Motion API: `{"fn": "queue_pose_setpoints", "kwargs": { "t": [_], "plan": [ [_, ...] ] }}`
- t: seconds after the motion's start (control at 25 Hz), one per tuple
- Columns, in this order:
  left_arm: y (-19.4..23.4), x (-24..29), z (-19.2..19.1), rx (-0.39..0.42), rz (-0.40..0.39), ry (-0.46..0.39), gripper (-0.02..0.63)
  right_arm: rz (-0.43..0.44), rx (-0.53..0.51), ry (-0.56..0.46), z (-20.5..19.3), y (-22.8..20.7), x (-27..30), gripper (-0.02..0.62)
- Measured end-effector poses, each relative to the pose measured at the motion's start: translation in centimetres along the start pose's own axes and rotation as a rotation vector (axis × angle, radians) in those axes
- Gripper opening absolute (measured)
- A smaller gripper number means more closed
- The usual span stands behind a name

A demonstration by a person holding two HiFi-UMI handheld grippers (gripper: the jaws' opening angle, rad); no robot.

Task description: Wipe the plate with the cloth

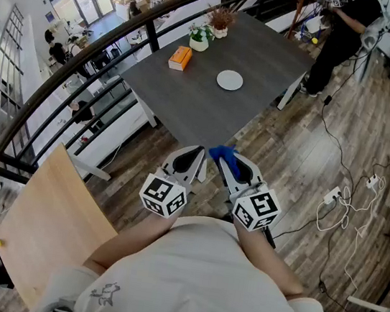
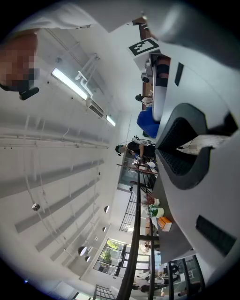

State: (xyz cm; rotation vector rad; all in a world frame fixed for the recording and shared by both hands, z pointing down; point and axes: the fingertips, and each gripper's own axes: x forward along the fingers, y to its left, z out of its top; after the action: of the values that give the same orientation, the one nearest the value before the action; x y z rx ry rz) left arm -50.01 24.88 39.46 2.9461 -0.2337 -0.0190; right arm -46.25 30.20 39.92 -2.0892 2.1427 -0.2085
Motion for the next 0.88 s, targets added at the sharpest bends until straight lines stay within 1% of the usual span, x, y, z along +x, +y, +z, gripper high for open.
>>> {"fn": "queue_pose_setpoints", "kwargs": {
  "t": [0.2, 0.44, 0.64, 0.88],
  "plan": [
    [0.0, 0.6, -0.2, -0.009, 0.006, 0.006, 0.006, 0.004, 0.001, 0.003, 0.1, -0.6, 0.0, 0.071],
    [0.0, 3.1, -0.4, -0.029, 0.003, 0.003, 0.006, 0.013, 0.020, 0.012, 0.3, -3.1, 0.2, 0.072],
    [-0.4, 7.1, -1.2, -0.046, -0.001, 0.007, 0.007, 0.007, 0.022, 0.025, 0.5, -7.0, 0.1, 0.072],
    [-1.1, 13.9, -1.4, -0.056, -0.011, 0.005, 0.006, 0.009, 0.018, 0.035, 1.5, -13.1, 0.0, 0.072]
  ]
}}
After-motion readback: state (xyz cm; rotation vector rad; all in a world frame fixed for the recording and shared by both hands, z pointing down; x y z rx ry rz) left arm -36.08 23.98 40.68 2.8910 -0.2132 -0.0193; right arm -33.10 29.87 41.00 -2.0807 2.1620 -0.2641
